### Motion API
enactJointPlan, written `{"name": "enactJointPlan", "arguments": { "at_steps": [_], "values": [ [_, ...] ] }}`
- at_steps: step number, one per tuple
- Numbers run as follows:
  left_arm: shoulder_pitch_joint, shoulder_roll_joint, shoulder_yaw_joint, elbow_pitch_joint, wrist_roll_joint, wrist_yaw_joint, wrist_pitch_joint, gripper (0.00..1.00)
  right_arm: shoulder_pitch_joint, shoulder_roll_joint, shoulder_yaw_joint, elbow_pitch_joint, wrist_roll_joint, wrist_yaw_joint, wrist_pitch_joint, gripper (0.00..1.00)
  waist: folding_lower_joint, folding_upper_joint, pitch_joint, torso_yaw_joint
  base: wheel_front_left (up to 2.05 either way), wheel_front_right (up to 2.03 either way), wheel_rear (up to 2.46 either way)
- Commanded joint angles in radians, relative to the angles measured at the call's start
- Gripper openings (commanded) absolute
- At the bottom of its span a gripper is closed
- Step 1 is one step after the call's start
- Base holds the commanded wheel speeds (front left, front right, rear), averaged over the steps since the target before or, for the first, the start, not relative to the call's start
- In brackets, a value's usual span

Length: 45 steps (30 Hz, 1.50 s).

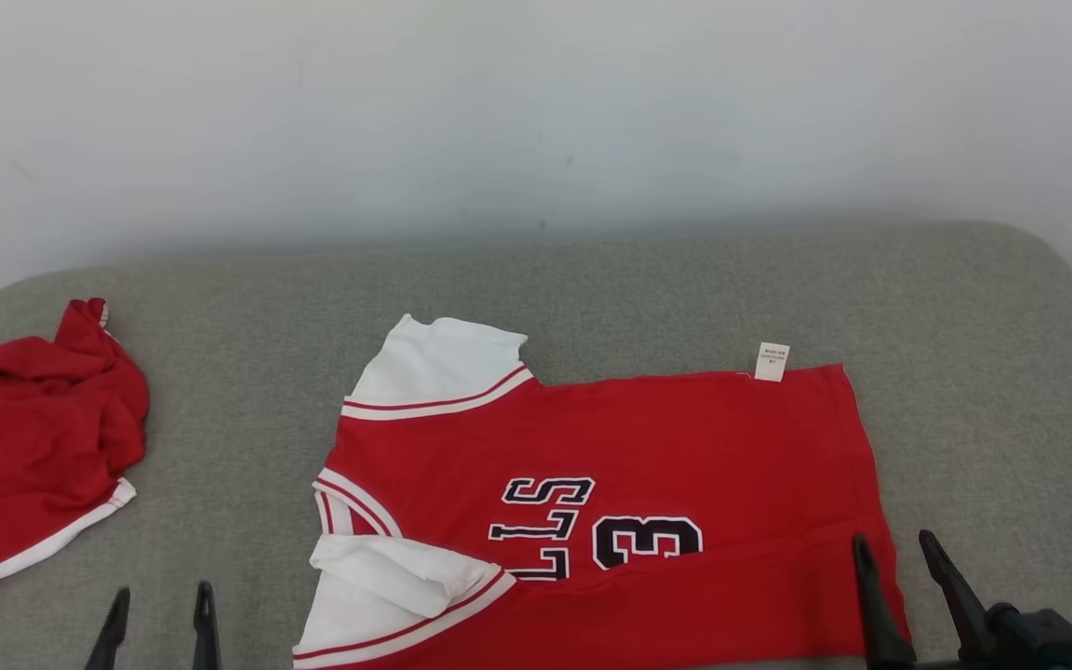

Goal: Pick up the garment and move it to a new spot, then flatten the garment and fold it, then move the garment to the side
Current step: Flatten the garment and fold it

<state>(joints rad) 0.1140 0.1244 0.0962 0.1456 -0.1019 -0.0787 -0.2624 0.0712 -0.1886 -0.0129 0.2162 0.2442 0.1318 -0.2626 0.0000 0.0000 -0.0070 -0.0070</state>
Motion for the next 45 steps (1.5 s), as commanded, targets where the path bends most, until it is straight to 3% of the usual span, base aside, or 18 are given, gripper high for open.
{"name": "enactJointPlan", "arguments": {
  "at_steps": [1,7,16,30,36,45],
  "values": [
    [-0.031,0.008,0.001,0.007,0.004,-0.004,-0.003,1.0,-0.024,-0.005,0.005,0.023,0.012,-0.002,-0.002,1.0,0.0,0.0,0.016,-0.015,0.0,0.0,0.0],
    [-0.21,0.066,-0.002,0.071,-0.04,-0.029,0.009,1.0,-0.202,-0.036,0.044,0.141,0.057,-0.002,0.001,1.0,0.0,0.0,0.103,-0.064,0.0,0.0,0.0],
    [-0.543,0.174,-0.09,0.184,-0.088,-0.052,0.101,1.0,-0.503,-0.068,0.103,0.307,0.086,-0.002,0.054,1.0,0.0,0.0,0.241,-0.138,0.0,0.0,0.0],
    [-0.987,0.352,-0.397,0.396,-0.333,-0.05,0.345,1.0,-0.909,-0.052,0.245,0.584,0.133,-0.002,0.068,1.0,0.0,0.0,0.447,-0.234,0.0,0.0,0.0],
    [-1.066,0.389,-0.478,0.5,-0.41,-0.051,0.415,1.0,-0.985,-0.037,0.313,0.656,0.175,-0.002,0.048,1.0,0.0,0.0,0.485,-0.259,0.0,0.0,0.0],
    [-1.103,0.39,-0.551,0.614,-0.487,-0.051,0.427,1.0,-1.04,-0.022,0.435,0.715,0.24,-0.002,0.034,1.0,0.0,0.0,0.495,-0.272,0.0,0.0,0.0]
  ]
}}
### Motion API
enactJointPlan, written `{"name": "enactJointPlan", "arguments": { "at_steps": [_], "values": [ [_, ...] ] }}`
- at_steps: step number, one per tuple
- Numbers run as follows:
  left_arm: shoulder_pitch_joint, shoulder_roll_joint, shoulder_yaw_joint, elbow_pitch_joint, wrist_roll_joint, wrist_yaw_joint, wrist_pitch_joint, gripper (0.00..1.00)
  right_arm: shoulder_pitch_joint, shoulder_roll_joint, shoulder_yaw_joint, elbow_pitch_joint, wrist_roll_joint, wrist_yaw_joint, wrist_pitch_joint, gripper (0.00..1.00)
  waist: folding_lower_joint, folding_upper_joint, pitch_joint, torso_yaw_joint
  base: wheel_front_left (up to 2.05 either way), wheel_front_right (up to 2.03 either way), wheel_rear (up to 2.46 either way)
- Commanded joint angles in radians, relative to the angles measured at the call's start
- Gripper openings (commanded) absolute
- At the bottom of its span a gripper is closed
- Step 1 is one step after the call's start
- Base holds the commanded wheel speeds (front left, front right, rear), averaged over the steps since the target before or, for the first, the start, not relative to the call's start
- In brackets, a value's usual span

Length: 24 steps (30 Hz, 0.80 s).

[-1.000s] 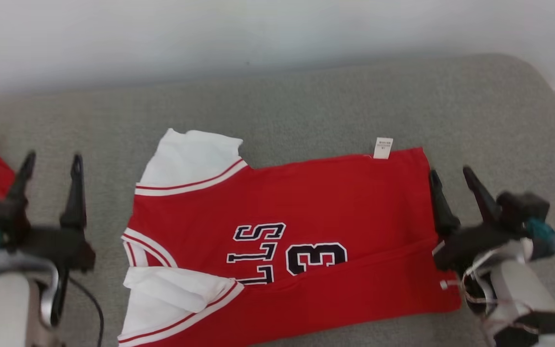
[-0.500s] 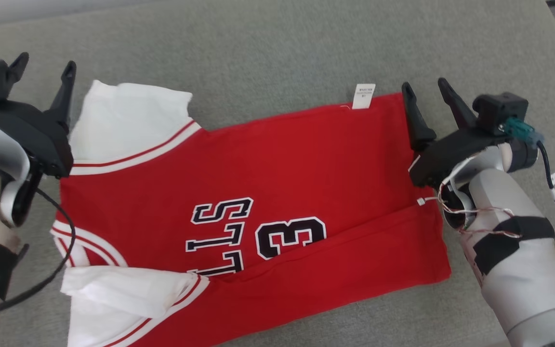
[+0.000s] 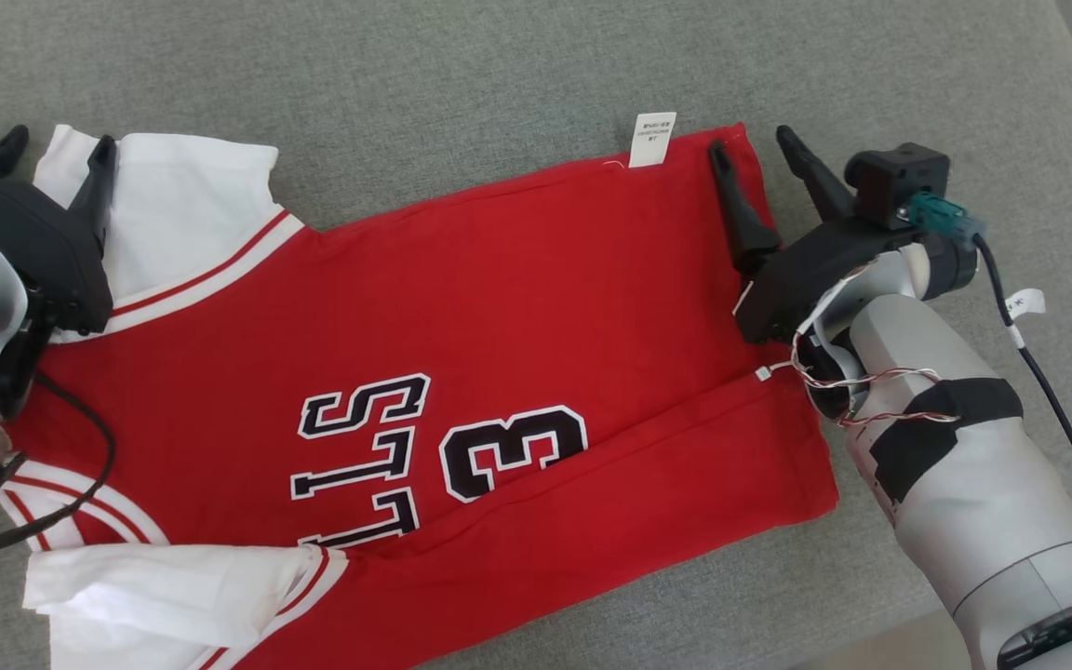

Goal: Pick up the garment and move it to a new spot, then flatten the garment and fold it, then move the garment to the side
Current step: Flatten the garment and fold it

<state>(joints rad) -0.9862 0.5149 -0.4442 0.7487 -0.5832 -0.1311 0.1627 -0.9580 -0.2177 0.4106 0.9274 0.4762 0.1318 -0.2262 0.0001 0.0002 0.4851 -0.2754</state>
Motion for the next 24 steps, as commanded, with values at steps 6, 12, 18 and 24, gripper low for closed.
{"name": "enactJointPlan", "arguments": {
  "at_steps": [6,12,18,24],
  "values": [
    [-0.02,-0.013,-0.068,0.06,-0.06,0.002,0.016,0.0,-0.043,0.004,0.093,0.03,0.075,-0.002,0.023,1.0,-0.0001,-0.0002,-0.008,0.005,0.0,0.0,0.0],
    [-0.057,-0.01,-0.109,0.052,-0.068,0.002,-0.04,0.0,-0.071,-0.012,0.146,0.058,0.125,-0.002,0.077,1.0,-0.0001,-0.0002,-0.033,0.026,0.0,0.0,0.0],
    [-0.074,-0.018,-0.135,0.036,-0.072,0.002,-0.076,0.0,-0.093,-0.025,0.162,0.104,0.147,-0.002,0.112,1.0,-0.0001,-0.0002,-0.039,0.045,0.0,0.0,0.0],
    [-0.085,-0.019,-0.162,0.015,-0.083,0.002,-0.103,0.0,-0.11,-0.028,0.172,0.15,0.168,-0.002,0.14,0.44,-0.0001,-0.0002,-0.034,0.063,0.0,0.0,0.0]
  ]
}}
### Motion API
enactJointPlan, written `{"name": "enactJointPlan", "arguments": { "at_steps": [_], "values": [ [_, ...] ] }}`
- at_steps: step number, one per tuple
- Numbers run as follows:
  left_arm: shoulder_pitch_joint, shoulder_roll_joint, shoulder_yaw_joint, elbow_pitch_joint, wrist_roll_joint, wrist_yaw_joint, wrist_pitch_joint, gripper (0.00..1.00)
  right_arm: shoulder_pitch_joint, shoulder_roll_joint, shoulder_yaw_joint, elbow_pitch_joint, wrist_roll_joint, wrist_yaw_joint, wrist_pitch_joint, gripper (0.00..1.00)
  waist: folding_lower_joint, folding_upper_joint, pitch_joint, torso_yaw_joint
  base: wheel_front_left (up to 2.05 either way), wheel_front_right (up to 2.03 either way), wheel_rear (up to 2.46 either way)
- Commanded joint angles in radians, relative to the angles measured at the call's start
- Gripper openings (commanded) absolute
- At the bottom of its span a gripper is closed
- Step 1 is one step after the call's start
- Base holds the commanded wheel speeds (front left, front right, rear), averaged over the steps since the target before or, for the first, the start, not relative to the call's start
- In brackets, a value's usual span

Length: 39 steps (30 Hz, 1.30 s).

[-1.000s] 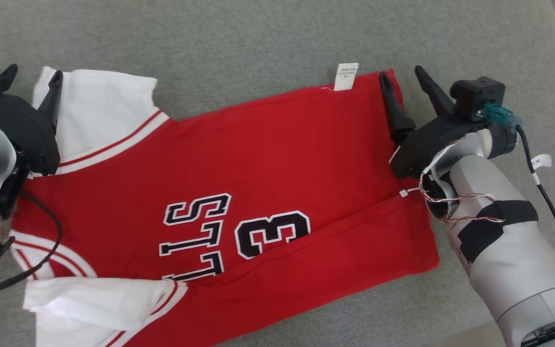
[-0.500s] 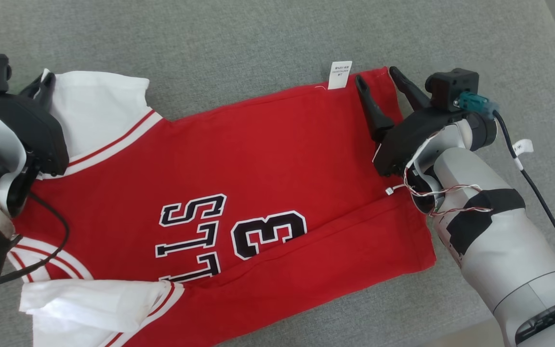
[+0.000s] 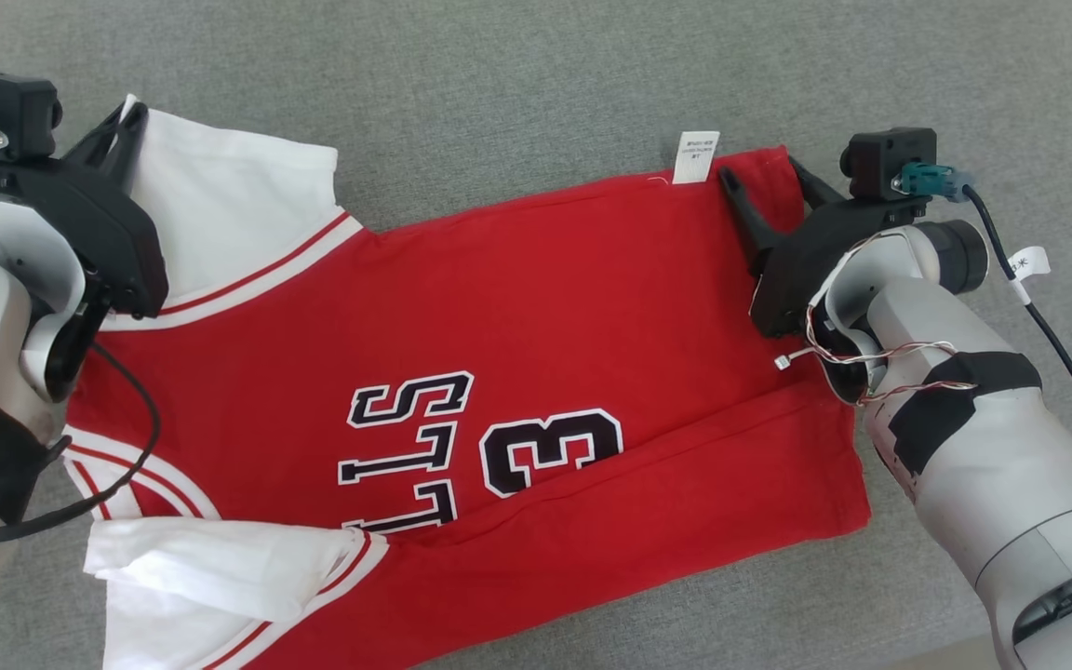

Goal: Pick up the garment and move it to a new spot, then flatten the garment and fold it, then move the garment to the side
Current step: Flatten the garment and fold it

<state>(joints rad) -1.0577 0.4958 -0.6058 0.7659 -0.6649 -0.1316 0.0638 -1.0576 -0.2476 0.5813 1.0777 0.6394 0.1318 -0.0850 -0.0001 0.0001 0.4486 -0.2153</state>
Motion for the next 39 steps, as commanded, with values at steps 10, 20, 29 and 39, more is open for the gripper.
{"name": "enactJointPlan", "arguments": {
  "at_steps": [10,20,29,39],
  "values": [
    [-0.022,-0.011,-0.006,-0.002,-0.02,0.003,-0.064,0.0,-0.074,0.009,-0.02,0.091,-0.006,-0.002,-0.085,0.0,0.0001,-0.0001,-0.009,0.029,0.0,0.0,0.0],
    [0.097,-0.028,0.012,-0.051,-0.055,0.014,-0.19,0.0,0.056,-0.008,0.004,0.049,0.062,-0.002,-0.141,0.0,0.0001,-0.0001,-0.11,0.051,0.0,0.0,0.0],
    [0.342,-0.008,0.034,-0.253,-0.103,0.08,-0.27,0.0,0.264,-0.104,0.016,-0.117,0.14,-0.002,-0.176,0.0,0.0001,-0.0001,-0.212,0.09,0.0,0.0,0.0],
    [0.693,0.043,0.07,-0.574,-0.118,0.208,-0.316,0.0,0.511,-0.197,-0.082,-0.322,0.215,-0.002,-0.181,0.0,0.0001,-0.0001,-0.282,0.131,0.0,0.0,0.0]
  ]
}}
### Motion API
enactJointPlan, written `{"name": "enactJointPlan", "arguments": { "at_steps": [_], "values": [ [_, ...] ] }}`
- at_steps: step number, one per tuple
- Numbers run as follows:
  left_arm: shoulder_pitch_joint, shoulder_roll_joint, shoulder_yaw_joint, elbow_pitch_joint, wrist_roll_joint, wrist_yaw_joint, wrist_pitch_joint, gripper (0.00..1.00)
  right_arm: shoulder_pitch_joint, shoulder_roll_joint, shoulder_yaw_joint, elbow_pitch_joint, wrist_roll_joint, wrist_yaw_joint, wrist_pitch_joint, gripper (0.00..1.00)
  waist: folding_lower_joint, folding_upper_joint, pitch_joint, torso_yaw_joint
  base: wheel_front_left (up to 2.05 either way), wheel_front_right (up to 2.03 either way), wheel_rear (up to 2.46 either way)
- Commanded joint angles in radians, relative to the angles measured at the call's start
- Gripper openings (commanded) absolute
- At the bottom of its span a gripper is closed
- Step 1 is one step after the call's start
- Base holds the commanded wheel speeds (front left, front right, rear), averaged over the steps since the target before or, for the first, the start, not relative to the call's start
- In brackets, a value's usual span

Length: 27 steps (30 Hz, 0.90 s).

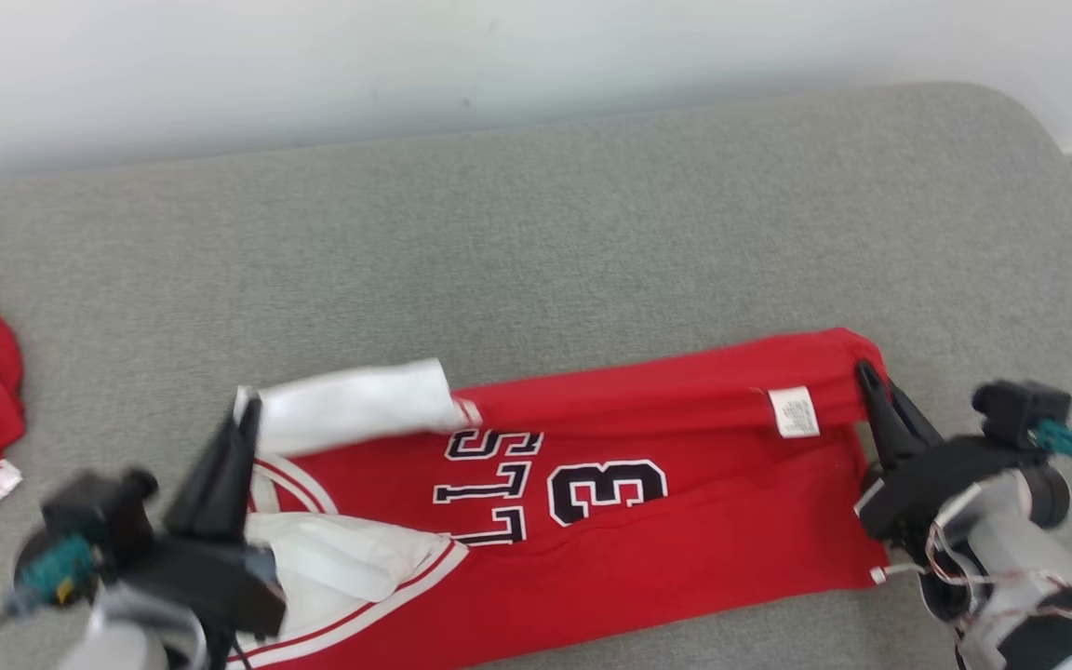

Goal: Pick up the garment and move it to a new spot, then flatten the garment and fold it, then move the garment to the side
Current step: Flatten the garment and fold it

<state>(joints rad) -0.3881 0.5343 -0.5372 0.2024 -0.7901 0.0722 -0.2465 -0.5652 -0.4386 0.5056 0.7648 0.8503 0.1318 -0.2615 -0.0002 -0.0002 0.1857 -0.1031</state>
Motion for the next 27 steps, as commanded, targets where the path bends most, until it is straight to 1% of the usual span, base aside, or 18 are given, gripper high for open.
{"name": "enactJointPlan", "arguments": {
  "at_steps": [1,3,4,7,10,11,15,16,17,18,19,24,27],
  "values": [
    [0.052,0.007,0.0,-0.036,0.014,0.014,-0.008,0.0,0.039,-0.009,-0.018,-0.027,0.008,-0.002,-0.004,0.0,0.0002,0.0002,-0.023,0.023,0.0,0.0,0.0],
    [0.104,0.0,-0.008,-0.075,0.024,0.032,-0.012,0.0,0.082,-0.011,-0.039,-0.061,0.017,-0.002,-0.004,0.0,0.0002,0.0002,-0.029,0.031,0.0,0.0,0.0],
    [0.146,-0.013,-0.014,-0.103,0.035,0.049,-0.015,0.0,0.121,-0.021,-0.061,-0.09,0.017,-0.002,-0.003,0.0,0.0002,0.0002,-0.034,0.042,0.0,0.0,0.0],
    [0.2,-0.03,-0.015,-0.112,0.041,0.067,-0.016,0.0,0.182,-0.023,-0.091,-0.12,0.023,-0.002,-0.003,0.0,0.0002,0.0002,-0.041,0.056,0.0,0.0,0.0],
    [0.242,-0.065,-0.017,-0.101,0.037,0.068,-0.019,0.0,0.223,-0.028,-0.11,-0.124,0.016,-0.002,0.002,0.0,0.0002,0.0002,-0.046,0.063,0.0,0.0,0.0],
    [0.251,-0.066,-0.02,-0.092,0.047,0.067,-0.019,0.0,0.233,-0.028,-0.116,-0.123,0.012,-0.002,0.005,0.0,0.0002,0.0002,-0.047,0.065,0.0,0.0,0.0],
    [0.273,-0.099,-0.012,-0.046,0.072,0.063,-0.019,0.0,0.262,-0.015,-0.136,-0.118,0.004,-0.002,0.028,0.0,0.0002,0.0002,-0.052,0.069,0.0,0.0,0.0],
    [0.277,-0.106,-0.001,-0.033,0.078,0.061,-0.02,0.0,0.265,-0.014,-0.141,-0.116,-0.002,-0.002,0.031,0.24,0.0002,0.0002,-0.054,0.07,0.0,0.0,0.0],
    [0.281,-0.112,0.01,-0.022,0.093,0.058,-0.02,0.0,0.268,-0.011,-0.145,-0.12,-0.009,-0.002,0.03,0.95,0.0002,0.0002,-0.057,0.071,0.0,0.0,0.0],
    [0.285,-0.122,0.021,-0.016,0.108,0.055,-0.02,0.46,0.272,-0.008,-0.15,-0.123,-0.012,-0.002,0.029,1.0,0.0002,0.0002,-0.06,0.071,0.0,0.0,0.0],
    [0.291,-0.135,0.037,-0.015,0.115,0.052,-0.02,1.0,0.275,-0.006,-0.155,-0.126,-0.014,-0.002,0.03,1.0,0.0002,0.0002,-0.064,0.072,0.0,0.0,0.0],
    [0.317,-0.183,0.139,-0.034,0.201,0.038,-0.019,1.0,0.293,-0.013,-0.188,-0.16,-0.04,-0.002,0.024,1.0,0.0002,0.0002,-0.084,0.081,0.0,0.0,0.0],
    [0.338,-0.21,0.207,-0.053,0.261,0.033,-0.019,1.0,0.298,-0.019,-0.205,-0.17,-0.064,-0.002,0.042,1.0,0.0002,0.0002,-0.096,0.089,0.0,0.0,0.0]
  ]
}}
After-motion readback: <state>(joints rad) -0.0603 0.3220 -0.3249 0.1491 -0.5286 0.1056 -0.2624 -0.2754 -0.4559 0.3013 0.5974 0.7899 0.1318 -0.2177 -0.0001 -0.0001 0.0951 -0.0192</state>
